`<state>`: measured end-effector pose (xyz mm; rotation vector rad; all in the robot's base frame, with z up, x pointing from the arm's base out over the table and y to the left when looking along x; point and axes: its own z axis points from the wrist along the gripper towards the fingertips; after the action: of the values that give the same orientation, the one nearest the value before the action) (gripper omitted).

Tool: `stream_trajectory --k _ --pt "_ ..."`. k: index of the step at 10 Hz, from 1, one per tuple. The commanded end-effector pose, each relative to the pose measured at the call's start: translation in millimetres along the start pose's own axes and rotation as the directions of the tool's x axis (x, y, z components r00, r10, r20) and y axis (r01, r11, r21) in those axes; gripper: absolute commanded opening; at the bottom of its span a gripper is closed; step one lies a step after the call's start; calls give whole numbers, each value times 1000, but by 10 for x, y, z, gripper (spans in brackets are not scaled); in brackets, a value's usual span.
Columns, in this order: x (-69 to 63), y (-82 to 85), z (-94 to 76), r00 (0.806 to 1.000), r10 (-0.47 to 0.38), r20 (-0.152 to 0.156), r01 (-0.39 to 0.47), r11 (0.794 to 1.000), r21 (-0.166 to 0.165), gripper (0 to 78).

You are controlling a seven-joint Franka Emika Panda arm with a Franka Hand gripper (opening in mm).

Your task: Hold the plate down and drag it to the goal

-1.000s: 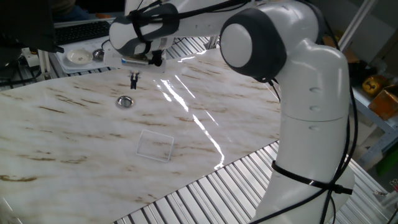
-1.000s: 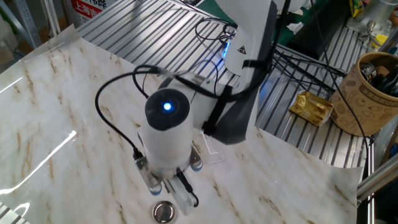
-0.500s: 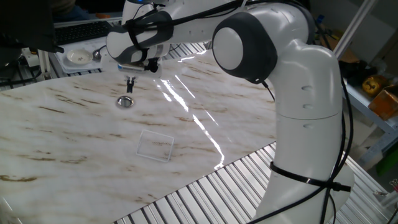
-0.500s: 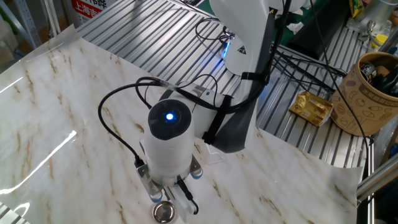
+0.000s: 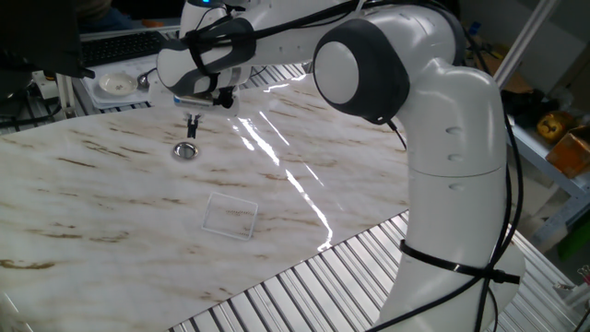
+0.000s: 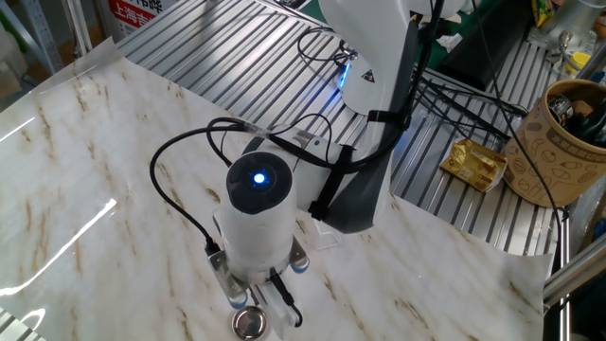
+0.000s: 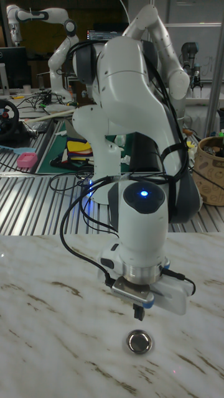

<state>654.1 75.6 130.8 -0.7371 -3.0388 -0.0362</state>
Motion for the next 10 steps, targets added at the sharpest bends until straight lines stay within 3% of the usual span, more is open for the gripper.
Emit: stream_trajectory --k 1,6,10 --pt "-11 5 -19 1000 -13 0 13 1000 11 0" --pt "-11 5 -19 999 -36 -13 35 999 -11 0" --pt "-104 122 131 999 -33 -1 33 999 -11 0"
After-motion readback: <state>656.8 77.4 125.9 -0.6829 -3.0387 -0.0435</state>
